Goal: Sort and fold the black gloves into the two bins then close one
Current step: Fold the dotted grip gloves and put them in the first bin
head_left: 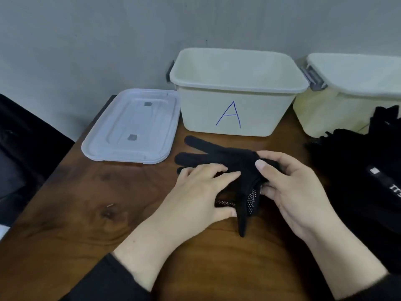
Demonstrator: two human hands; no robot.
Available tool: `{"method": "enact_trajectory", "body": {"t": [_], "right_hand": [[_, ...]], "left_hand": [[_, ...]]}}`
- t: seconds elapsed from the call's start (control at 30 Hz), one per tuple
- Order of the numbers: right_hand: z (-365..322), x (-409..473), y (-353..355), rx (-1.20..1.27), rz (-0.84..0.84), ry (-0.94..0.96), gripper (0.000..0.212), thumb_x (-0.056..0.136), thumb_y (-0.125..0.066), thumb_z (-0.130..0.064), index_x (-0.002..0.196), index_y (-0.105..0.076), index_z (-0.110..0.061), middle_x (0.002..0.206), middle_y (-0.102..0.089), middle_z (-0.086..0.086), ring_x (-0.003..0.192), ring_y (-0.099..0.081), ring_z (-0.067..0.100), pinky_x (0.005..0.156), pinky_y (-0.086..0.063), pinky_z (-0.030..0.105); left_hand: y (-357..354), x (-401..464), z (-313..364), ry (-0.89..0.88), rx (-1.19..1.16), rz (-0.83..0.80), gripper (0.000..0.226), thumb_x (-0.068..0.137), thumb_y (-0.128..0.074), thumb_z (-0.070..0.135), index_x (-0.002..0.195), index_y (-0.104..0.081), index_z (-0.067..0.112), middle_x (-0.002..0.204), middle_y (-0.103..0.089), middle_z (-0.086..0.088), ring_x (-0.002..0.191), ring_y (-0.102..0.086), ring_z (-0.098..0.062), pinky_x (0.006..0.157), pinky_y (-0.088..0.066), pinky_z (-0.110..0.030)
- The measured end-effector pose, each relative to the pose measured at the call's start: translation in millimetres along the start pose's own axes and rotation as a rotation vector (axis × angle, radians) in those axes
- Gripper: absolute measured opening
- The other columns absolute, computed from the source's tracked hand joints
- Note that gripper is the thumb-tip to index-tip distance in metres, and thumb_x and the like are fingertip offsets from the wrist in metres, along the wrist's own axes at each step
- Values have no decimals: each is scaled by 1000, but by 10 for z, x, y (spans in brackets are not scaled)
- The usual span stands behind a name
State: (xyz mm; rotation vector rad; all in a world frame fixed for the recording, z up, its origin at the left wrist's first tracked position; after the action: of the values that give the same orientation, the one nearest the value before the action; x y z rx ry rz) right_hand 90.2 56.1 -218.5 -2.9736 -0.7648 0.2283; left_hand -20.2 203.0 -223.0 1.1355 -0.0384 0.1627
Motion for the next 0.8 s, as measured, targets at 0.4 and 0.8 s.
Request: {"method": "enact_trajectory", "body": {"t": [0.4,0.8], "right_hand": [[-61,-243,-32,-22,-199,127,30,98,-60,-2,120,-73,-17,115,-74,11,109,-70,27,88,-57,37],[-316,-305,526,61,126,70,36,93,-46,-1,108,-74,-17,87,-78,4,78,-73,16,73,-54,30]], "left_hand": [[90,25,125,190,-465,287,60,91,-68,46,146,-45,41,95,-68,13,96,-62,3,88,-45,-14],[516,240,132,336,-690,466,14,102,-59,29,107,-70,22,85,-69,20,70,-63,15,62,-45,-5]]}}
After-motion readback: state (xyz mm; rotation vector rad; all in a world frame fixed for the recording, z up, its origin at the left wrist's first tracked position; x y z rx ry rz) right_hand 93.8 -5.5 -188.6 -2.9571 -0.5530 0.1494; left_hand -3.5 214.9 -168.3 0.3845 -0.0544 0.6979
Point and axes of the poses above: each hand's wrist, its own x-axis towards the middle knuckle, its own y-axis out of the back of the hand, z = x × y, the point moved 5 cm from there along x, towards the middle knuckle
